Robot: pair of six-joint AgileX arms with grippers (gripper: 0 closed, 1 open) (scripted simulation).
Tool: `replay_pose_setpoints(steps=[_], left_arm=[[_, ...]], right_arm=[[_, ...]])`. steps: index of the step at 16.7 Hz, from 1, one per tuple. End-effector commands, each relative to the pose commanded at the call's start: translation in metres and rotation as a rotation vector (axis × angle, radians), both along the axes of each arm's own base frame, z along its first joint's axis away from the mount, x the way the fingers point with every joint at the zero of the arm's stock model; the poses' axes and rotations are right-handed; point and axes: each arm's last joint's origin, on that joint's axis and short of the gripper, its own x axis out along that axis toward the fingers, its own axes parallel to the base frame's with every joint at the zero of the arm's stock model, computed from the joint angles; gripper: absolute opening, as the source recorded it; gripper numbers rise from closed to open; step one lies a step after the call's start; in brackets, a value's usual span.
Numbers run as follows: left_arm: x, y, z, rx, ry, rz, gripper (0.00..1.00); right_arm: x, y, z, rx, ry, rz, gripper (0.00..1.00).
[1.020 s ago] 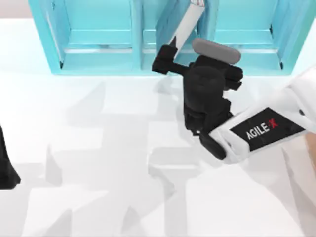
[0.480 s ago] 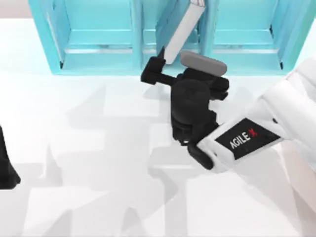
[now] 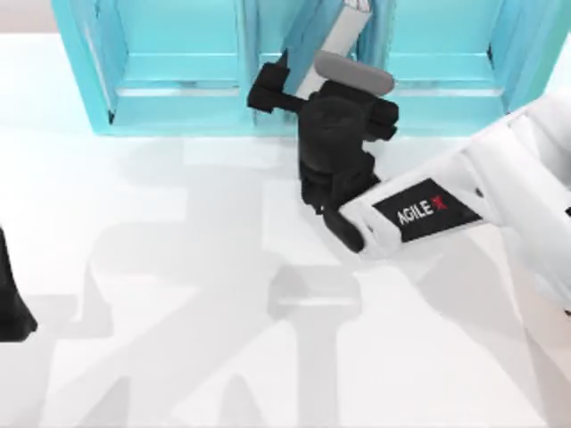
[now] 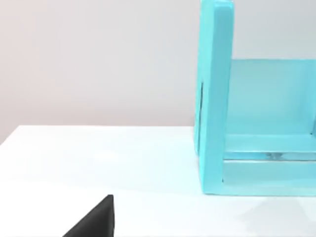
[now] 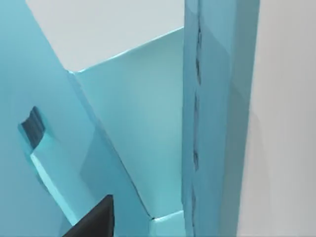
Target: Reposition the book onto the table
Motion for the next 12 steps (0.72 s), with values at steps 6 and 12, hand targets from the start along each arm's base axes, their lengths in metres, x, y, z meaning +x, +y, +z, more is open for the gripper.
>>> replay_pose_setpoints(steps=[6, 12], left_arm=[[0.0, 0.0, 0.0, 0.0, 0.0, 0.0, 1.0], [0.0, 0.0, 0.0, 0.0, 0.0, 0.0, 1.0]], right_arm=[[0.037, -0.005, 0.001, 0.0, 0.0, 0.0, 1.0], [0.037, -0.005, 0.001, 0.0, 0.0, 0.0, 0.77]])
